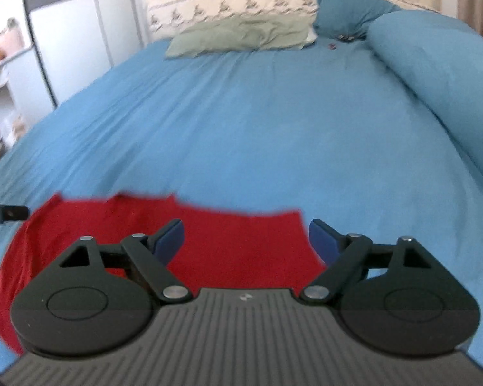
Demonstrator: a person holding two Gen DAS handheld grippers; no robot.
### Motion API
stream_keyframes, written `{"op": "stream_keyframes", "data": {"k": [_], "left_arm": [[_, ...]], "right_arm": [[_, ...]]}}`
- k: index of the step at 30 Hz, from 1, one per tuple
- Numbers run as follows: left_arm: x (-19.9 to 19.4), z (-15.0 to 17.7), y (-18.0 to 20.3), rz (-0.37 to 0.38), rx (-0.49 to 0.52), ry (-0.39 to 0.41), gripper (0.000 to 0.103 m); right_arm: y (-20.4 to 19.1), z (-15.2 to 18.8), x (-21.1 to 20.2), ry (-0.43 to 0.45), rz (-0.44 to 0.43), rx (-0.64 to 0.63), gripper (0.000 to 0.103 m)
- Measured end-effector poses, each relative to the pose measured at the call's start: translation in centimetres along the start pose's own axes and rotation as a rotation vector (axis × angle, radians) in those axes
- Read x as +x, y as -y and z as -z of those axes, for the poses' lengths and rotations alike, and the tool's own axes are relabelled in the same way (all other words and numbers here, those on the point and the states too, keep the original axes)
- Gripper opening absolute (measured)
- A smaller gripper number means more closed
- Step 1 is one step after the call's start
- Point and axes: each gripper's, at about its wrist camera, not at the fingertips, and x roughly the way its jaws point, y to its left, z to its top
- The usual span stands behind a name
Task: Fold small clothes
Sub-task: 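Lay the hem over the collar and open both tools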
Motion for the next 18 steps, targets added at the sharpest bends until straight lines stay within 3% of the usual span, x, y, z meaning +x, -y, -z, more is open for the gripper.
{"op": "stream_keyframes", "data": {"k": [3,6,9,12,18], "left_arm": [[-0.9,3.0,1.8,0.044,0.067,0.002,0.103],[-0.2,4.9,2.7,0.030,0.112,-0.034,0.103],[1.5,5.8,2.2,0.020,0.072,-0.095,0.103],[2.1,6.5,0.9,0.044,-0.005,-0.099,0.103],[2.3,6.0,1.3,0.018,0.017,-0.122,0.103]], "right_arm": [[-1.7,2.1,0.1,-0.069,0.011,-0.010,0.100],[-2.2,4.3,0.3,-0.108,0.023,0.027,0.100],[-1.9,6.2,1.5,-0.152,0.037,0.067,0.100],[-1.1,7.5,2.7,-0.167,0.054,0.106,0.100],[-0.9,7.5,1.6,-0.139,0.045,0.110,0.100]]}}
